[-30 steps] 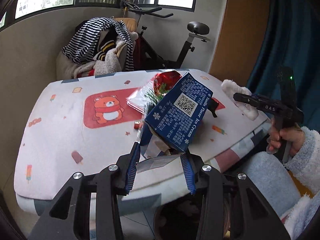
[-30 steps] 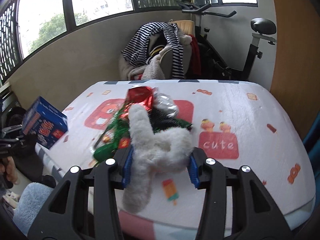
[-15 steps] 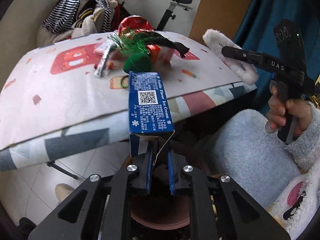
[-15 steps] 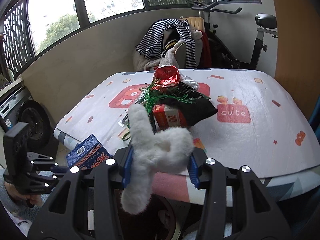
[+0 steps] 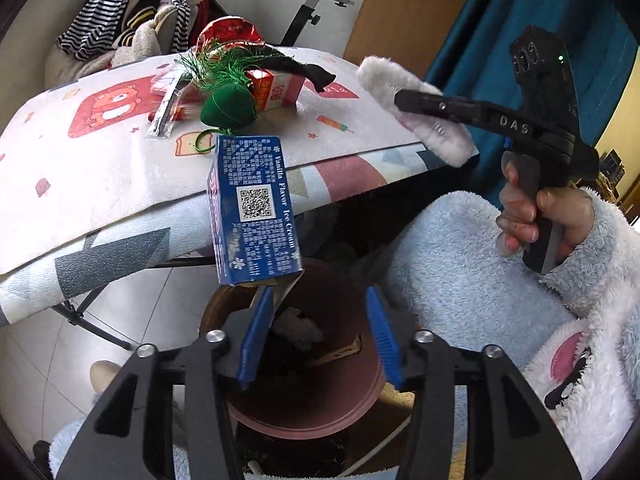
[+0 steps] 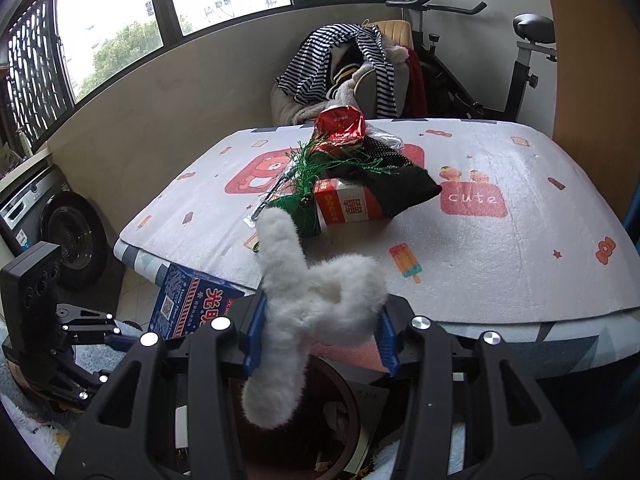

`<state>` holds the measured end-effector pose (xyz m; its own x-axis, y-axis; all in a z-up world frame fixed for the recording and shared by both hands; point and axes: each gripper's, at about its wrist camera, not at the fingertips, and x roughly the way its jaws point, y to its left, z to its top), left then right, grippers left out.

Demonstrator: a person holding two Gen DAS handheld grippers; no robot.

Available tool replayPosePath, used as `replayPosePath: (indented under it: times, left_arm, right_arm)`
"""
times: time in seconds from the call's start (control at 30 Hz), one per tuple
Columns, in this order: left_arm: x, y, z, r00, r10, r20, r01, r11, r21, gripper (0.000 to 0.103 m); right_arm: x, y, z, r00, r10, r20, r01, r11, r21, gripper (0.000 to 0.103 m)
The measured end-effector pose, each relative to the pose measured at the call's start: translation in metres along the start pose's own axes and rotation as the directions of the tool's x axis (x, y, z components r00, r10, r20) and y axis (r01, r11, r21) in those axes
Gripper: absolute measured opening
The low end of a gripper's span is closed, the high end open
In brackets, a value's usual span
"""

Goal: Collect trash
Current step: 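Carry the blue carton over the brown pot and open the left gripper, then carry the white fluffy item over the pot and open the right gripper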

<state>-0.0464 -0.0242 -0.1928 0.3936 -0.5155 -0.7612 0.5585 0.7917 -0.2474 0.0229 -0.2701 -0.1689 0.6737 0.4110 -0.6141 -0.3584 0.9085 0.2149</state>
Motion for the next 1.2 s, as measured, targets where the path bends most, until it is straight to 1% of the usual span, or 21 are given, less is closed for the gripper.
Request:
replayPosePath:
  times: [0.07, 0.17, 0.27, 0.33, 0.4, 0.43, 0.5, 0.6, 0.77, 0.8, 0.83, 1.0, 1.1, 1.17, 1.2]
  left_arm:
    - [-0.004, 0.000, 0.000, 1.000, 0.001, 0.015, -0.001, 1.000, -0.002, 0.053]
    - [-0.014, -0.002, 0.001, 0.999, -0.022, 0.040, 0.022, 1.000, 0.003, 0.058]
    - [-0.024, -0.004, 0.002, 0.998, -0.020, 0.055, 0.020, 1.000, 0.017, 0.061]
    - [-0.028, -0.004, 0.002, 0.998, 0.007, 0.069, -0.009, 1.000, 0.030, 0.065]
    - [-0.031, -0.002, 0.004, 0.995, 0.041, 0.091, -0.045, 0.998, 0.034, 0.073]
    - [-0.033, -0.002, 0.004, 0.993, 0.057, 0.100, -0.060, 0.998, 0.033, 0.075]
    - [-0.035, 0.003, 0.006, 0.989, 0.090, 0.117, -0.093, 0.995, 0.020, 0.082]
    - [-0.034, 0.012, 0.006, 0.985, 0.125, 0.120, -0.126, 0.992, 0.002, 0.088]
    - [-0.029, 0.026, 0.001, 0.981, 0.156, 0.119, -0.153, 0.988, -0.034, 0.092]
    - [-0.028, 0.028, -0.001, 0.980, 0.161, 0.119, -0.157, 0.987, -0.039, 0.092]
    - [-0.026, 0.030, -0.002, 0.979, 0.168, 0.118, -0.164, 0.985, -0.045, 0.092]
    - [-0.019, 0.042, -0.009, 0.976, 0.185, 0.115, -0.174, 0.980, -0.095, 0.092]
    - [-0.017, 0.047, -0.012, 0.975, 0.190, 0.113, -0.175, 0.976, -0.128, 0.092]
    - [-0.021, 0.050, -0.015, 0.969, 0.209, 0.134, -0.188, 0.970, -0.153, 0.092]
    - [-0.024, 0.052, -0.016, 0.962, 0.226, 0.152, -0.199, 0.964, -0.174, 0.092]
  right_arm:
    - [0.001, 0.001, -0.003, 1.000, 0.007, -0.008, -0.007, 1.000, -0.002, 0.047]
    - [0.003, 0.002, -0.004, 1.000, 0.009, -0.017, -0.009, 1.000, -0.004, 0.047]
    - [0.004, 0.003, -0.005, 1.000, 0.011, -0.021, -0.011, 1.000, -0.004, 0.047]
    - [0.005, 0.003, -0.006, 1.000, 0.014, -0.023, -0.014, 1.000, -0.004, 0.047]
    - [0.007, 0.004, -0.007, 0.999, 0.016, -0.031, -0.016, 1.000, -0.010, 0.047]
    - [0.009, 0.005, -0.008, 0.999, 0.017, -0.036, -0.018, 1.000, -0.016, 0.047]
    - [0.010, 0.008, -0.010, 0.999, 0.025, -0.046, -0.027, 0.999, -0.038, 0.047]
    - [0.013, 0.014, -0.013, 0.996, 0.046, -0.072, -0.051, 0.996, -0.074, 0.047]
    - [0.023, 0.029, -0.025, 0.986, 0.088, -0.139, -0.109, 0.982, -0.153, 0.047]
    - [0.025, 0.032, -0.027, 0.985, 0.090, -0.150, -0.115, 0.979, -0.166, 0.047]
    - [0.031, 0.037, -0.032, 0.980, 0.088, -0.179, -0.123, 0.973, -0.197, 0.047]
    - [0.045, 0.057, -0.045, 0.962, 0.089, -0.259, -0.156, 0.955, -0.253, 0.047]
    - [0.049, 0.060, -0.051, 0.954, 0.088, -0.286, -0.164, 0.953, -0.254, 0.047]
    - [0.051, 0.059, -0.054, 0.951, 0.086, -0.296, -0.162, 0.956, -0.244, 0.047]
    - [0.051, 0.059, -0.055, 0.951, 0.084, -0.297, -0.160, 0.957, -0.242, 0.047]
